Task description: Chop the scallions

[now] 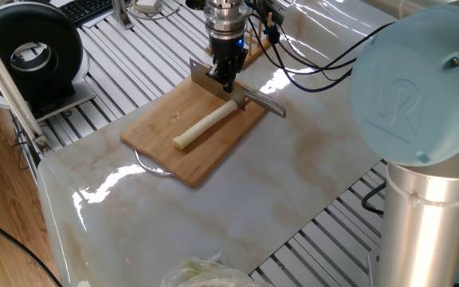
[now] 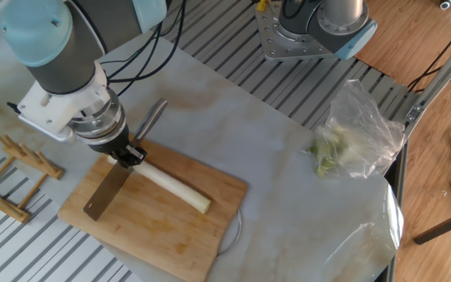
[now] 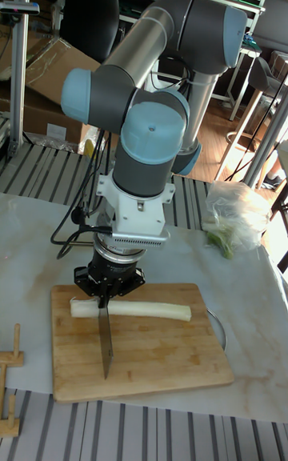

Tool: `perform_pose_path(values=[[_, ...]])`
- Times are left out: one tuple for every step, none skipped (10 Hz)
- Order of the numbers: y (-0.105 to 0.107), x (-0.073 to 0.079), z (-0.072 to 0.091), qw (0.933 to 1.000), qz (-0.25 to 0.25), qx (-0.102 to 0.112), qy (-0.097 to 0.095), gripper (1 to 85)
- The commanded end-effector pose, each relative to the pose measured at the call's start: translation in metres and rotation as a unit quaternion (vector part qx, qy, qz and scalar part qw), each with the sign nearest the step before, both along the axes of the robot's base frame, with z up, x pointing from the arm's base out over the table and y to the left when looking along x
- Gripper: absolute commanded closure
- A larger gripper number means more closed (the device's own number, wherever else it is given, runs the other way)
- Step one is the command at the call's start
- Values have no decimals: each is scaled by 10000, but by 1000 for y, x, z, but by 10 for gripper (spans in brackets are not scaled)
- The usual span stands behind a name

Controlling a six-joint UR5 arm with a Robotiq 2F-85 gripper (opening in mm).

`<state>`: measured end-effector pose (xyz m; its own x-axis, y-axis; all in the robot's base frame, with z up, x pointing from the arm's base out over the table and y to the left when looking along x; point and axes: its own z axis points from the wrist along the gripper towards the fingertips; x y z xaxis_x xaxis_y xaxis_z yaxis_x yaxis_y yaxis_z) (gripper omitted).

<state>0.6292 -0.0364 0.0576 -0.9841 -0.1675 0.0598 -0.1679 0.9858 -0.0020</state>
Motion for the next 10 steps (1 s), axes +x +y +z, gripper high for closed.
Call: perform_pose_path(values=[[2,2,10,9999,16,103,-54,843],[1,4,9,9999,32,111,-115,843],[0,10,-1,9996,3,110,-276,843],[0,18,-10,9991,4,118,-414,843],[1,25,-12,9987,12,110,-506,843],[4,26,-3,9990,5,87,-429,843],[7,25,6,9993,3,110,-361,843],[10,24,10,9992,16,172,-353,843],[8,22,13,9993,32,164,-330,843],[10,22,14,9993,9,171,-338,843]])
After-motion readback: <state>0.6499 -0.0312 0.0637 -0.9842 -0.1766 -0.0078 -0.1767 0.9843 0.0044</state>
